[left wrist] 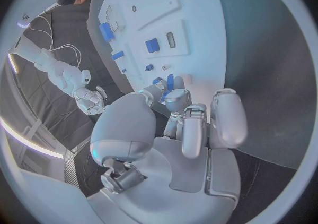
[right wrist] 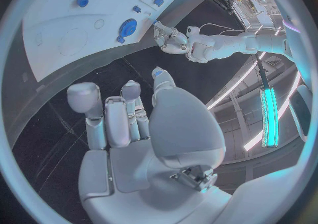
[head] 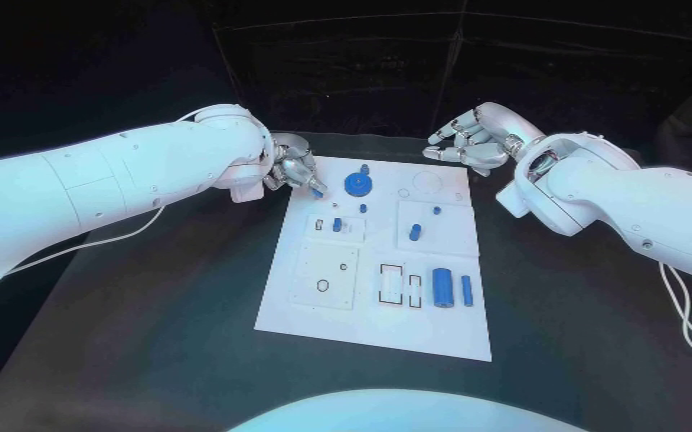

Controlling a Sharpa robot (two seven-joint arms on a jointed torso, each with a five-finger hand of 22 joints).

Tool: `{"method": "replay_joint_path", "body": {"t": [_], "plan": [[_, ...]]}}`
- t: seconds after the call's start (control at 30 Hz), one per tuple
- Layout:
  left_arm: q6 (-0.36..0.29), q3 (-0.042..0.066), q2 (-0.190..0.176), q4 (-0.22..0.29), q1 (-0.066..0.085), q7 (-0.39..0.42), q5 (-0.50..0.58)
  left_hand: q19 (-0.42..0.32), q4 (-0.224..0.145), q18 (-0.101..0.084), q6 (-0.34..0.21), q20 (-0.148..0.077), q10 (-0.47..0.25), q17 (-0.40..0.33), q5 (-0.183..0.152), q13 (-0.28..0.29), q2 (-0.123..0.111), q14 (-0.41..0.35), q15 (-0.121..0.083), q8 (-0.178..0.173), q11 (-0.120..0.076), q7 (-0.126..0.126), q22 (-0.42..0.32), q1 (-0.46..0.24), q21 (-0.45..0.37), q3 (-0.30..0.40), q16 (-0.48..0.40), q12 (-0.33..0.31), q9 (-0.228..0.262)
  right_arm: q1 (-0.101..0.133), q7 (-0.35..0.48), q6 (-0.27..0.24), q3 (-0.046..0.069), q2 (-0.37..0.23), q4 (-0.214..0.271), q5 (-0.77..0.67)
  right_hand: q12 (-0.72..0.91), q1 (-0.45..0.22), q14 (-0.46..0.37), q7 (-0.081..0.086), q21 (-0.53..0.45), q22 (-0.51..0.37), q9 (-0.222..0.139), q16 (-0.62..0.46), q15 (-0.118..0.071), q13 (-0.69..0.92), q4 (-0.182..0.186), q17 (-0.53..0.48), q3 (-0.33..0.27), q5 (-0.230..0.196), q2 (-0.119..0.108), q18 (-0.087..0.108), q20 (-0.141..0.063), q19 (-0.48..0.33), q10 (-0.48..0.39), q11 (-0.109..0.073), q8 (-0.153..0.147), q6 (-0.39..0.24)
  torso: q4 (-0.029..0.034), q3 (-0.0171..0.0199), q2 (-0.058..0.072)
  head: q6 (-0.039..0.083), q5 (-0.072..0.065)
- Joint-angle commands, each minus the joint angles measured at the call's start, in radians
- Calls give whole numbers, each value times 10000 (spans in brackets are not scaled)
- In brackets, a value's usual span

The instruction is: Assemble the parts on the task board

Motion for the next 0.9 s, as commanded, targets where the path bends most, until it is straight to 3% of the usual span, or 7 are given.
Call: {"method": "replay_joint_path", "body": {"t": [0.03,0.23,0.4,0.6,0.9], "plan": [[-1085,-45,-276,488,-5,138,200,143,-1289,-26,-29,9,87,2635,133,52,-76,1055,9,104,3,0,36,-167,7,1533,33,80,25,20,18,36,6,-10,-4,18,-26,28,357,-20,-39,-17,3,-56,-45,-13,12,-12,-56,86,94,126,-31,-23,-70,11,70,-28,6,5,-12,2,20],[-1863,-171,-815,1385,-138,191,-59,168,-1311,-37,-22,-1,146,2635,213,116,-173,1055,1,175,-11,-9,101,-280,57,1754,33,146,51,20,16,37,6,-6,-31,18,-26,28,357,-20,-39,-17,3,-56,-45,-13,12,-13,-56,87,94,126,-31,-24,-70,11,70,-28,17,-5,-4,-22,35],[-1999,-278,-1104,1902,-277,199,-537,175,-1317,-40,-17,-3,163,2635,223,132,-192,1055,-3,192,-15,-14,117,-300,70,1801,33,163,56,20,23,40,6,0,-48,18,-26,28,357,-20,-39,-17,3,-56,-45,-13,12,-13,-56,87,94,126,-31,-24,-70,11,70,-28,9,-18,1,-45,58],[-1885,-365,-1222,2159,-459,192,-1096,182,-1331,-42,-14,-7,174,2635,229,136,-217,1055,-9,207,-21,-19,131,-315,80,1858,33,170,60,19,32,43,6,14,-63,18,-26,28,357,-20,-39,-17,3,-56,-45,-13,12,-13,-56,87,94,126,-31,-24,-70,11,70,-28,-10,-13,14,-56,85],[-1602,-392,-1277,2333,-633,134,-1326,197,-1364,-49,-10,-16,207,2635,258,174,-268,1055,-19,233,-30,-26,168,-331,111,1946,33,205,66,18,41,53,5,17,-74,19,-26,28,357,-20,-39,-17,3,-56,-45,-13,12,-13,-56,87,94,126,-31,-24,-70,11,70,-28,-4,-10,20,-75,104]]}}
